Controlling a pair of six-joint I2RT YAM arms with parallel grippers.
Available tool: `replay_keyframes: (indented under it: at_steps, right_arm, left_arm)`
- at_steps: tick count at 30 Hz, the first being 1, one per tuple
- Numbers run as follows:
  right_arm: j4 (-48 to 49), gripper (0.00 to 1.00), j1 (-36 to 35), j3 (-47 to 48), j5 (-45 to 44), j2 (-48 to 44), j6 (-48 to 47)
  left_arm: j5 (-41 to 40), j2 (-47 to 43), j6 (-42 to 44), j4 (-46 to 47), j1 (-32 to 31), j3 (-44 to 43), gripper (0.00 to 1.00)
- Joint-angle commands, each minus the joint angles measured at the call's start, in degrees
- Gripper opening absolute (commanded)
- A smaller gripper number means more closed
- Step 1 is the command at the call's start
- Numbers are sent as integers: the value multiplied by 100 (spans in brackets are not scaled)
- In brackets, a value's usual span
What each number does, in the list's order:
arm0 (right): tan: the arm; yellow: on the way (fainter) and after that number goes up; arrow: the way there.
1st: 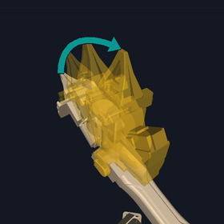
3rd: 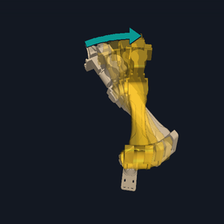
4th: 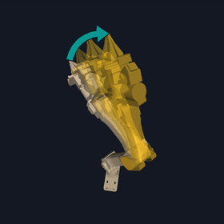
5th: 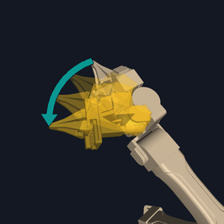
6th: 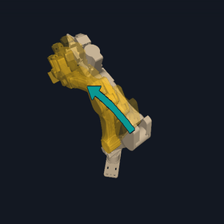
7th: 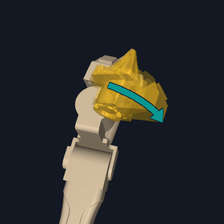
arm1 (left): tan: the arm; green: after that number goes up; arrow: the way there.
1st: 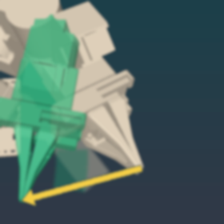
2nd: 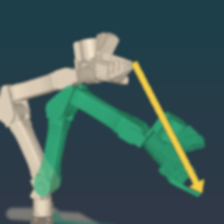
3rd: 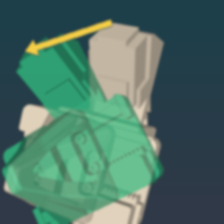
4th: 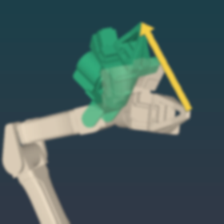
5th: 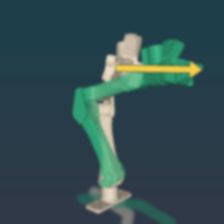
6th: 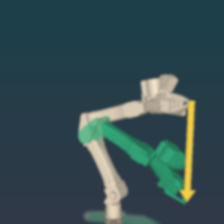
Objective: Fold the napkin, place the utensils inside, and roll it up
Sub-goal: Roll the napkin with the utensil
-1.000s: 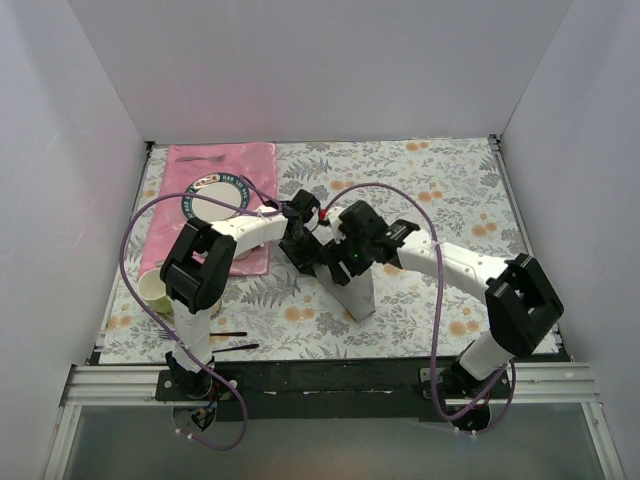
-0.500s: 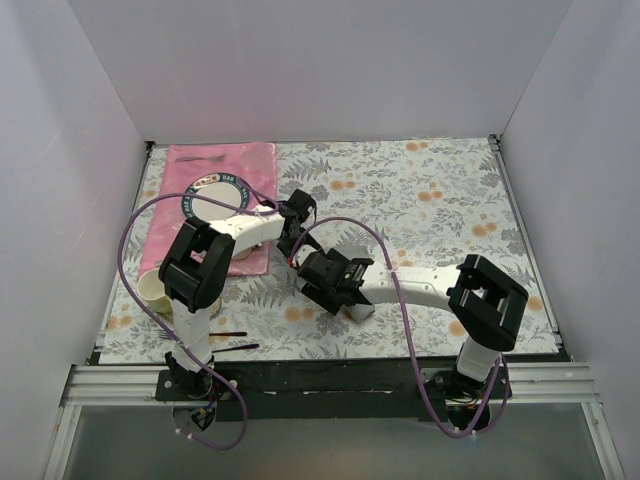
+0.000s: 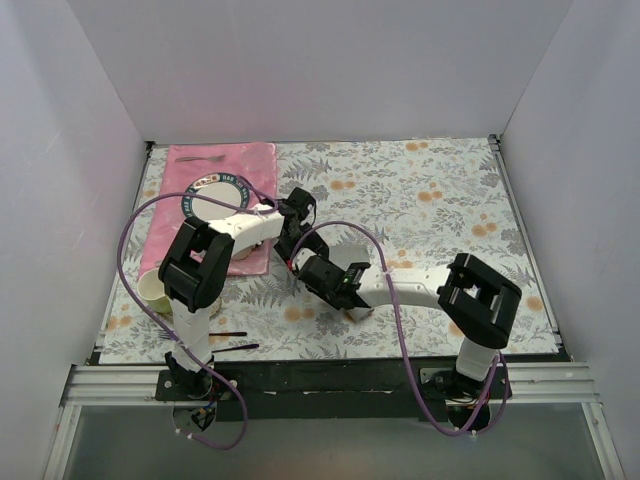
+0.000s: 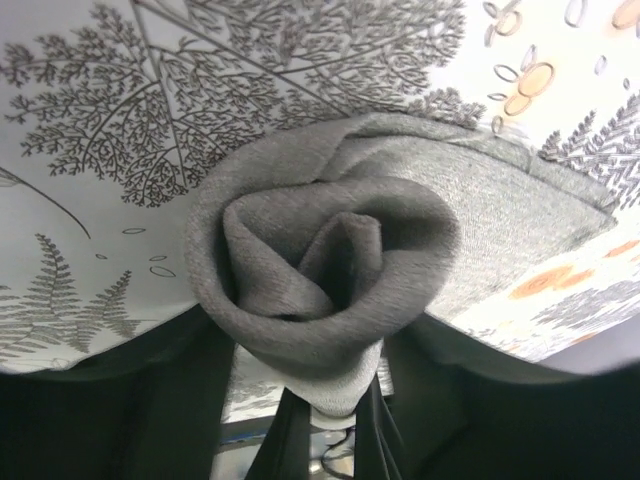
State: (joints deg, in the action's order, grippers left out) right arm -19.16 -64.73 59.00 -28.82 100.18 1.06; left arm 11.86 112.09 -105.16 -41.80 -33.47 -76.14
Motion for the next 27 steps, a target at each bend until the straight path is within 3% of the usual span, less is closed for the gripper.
replay_keyframes:
  at_steps: [1,5,15,22,27]
  right_arm:
    - [298,40,276,-231,910,-60,43]
    - [246,33,724,-293,1965,-314,175]
    - [466,32,2305,-653,4901,-473,413]
    - [746,33,3238,-706,7387,474,597]
    - [896,34,3581,-688,8136,871,668]
  left_arm:
    - [-95,-73,408,-161,25,-375,64]
    - [-139,-144,742,-276,122,-629,72]
    - [-9,-802,858,-259,473,-421,81]
    - [598,-1032,164,295,263,125,85]
    - [554,-962,-135,716,-141,345,91]
